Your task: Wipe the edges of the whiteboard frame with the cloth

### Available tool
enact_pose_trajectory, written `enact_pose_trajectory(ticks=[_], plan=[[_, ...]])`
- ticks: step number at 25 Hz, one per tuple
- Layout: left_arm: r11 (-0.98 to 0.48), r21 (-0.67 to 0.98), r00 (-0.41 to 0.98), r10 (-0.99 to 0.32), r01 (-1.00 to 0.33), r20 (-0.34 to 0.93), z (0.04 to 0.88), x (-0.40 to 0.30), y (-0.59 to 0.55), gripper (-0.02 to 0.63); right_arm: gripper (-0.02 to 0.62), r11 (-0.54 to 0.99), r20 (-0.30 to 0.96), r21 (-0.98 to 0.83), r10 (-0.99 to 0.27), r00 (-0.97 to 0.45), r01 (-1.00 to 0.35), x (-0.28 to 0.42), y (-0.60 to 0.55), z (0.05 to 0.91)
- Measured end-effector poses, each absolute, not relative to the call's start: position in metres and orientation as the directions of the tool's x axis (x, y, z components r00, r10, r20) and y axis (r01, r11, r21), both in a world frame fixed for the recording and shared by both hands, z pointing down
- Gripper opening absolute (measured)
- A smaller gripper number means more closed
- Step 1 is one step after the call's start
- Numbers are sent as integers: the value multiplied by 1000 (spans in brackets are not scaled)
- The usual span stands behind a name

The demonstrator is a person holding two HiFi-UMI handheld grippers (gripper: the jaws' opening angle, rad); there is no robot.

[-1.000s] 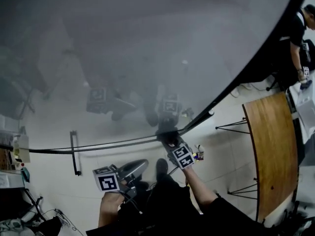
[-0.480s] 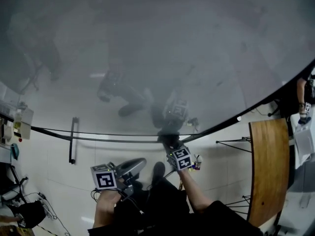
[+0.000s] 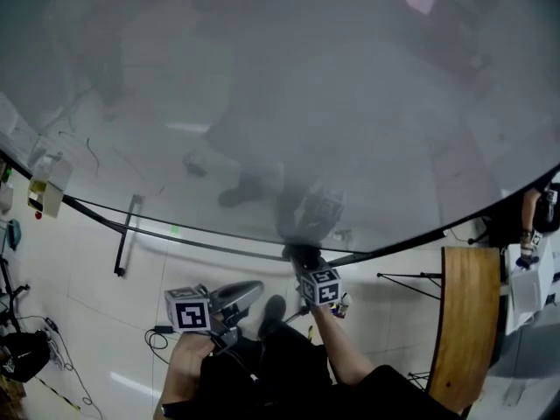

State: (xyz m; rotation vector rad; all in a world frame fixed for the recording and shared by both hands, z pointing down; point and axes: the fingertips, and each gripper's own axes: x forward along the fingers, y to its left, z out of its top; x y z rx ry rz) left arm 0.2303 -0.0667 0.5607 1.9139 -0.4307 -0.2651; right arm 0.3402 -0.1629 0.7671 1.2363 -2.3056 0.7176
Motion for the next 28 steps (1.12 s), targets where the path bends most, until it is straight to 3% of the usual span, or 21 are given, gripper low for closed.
enact_pose_trajectory(ticks=[28], plan=[[-327,933,848,-527,-151,-48,557,39,-65,-5,86,410,631,-237,-625,-460,-881,188,-181,770]])
